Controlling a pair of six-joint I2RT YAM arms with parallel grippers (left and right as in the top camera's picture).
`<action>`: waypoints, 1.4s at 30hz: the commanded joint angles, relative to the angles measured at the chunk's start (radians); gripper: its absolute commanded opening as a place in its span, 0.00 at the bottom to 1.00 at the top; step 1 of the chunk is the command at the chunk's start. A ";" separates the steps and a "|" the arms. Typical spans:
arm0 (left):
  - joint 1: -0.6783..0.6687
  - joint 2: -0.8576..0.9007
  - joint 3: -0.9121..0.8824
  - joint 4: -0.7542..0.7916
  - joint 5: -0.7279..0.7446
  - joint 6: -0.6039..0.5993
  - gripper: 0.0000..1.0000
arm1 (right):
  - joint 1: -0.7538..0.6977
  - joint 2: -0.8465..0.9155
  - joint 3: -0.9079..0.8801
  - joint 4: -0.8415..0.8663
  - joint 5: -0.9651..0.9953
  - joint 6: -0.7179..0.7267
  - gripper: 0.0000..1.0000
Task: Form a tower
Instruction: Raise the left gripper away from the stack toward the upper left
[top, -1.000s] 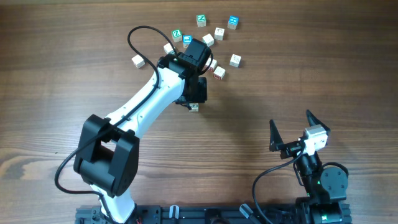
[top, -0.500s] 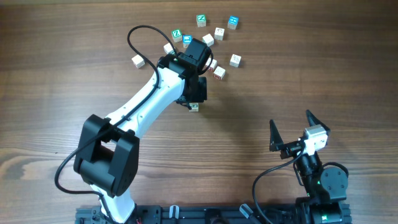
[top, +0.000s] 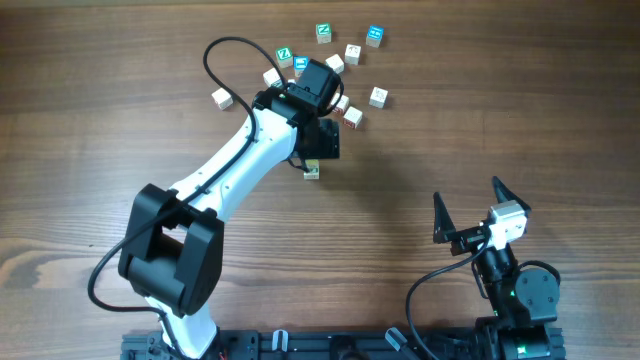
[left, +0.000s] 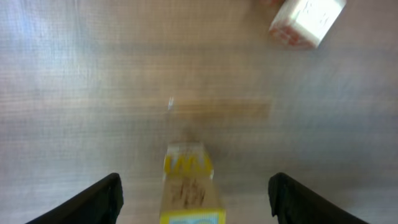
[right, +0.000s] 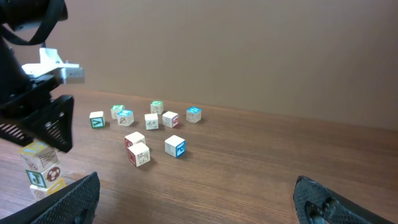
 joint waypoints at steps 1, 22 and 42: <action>0.051 0.013 -0.010 0.089 -0.040 -0.007 0.80 | -0.002 -0.005 -0.001 0.003 0.013 -0.010 1.00; 0.491 0.013 -0.010 0.161 -0.108 0.005 1.00 | -0.002 -0.005 -0.001 0.003 0.013 -0.010 1.00; 0.541 0.013 -0.010 0.160 -0.108 0.005 1.00 | -0.001 -0.005 -0.001 0.003 0.013 -0.010 1.00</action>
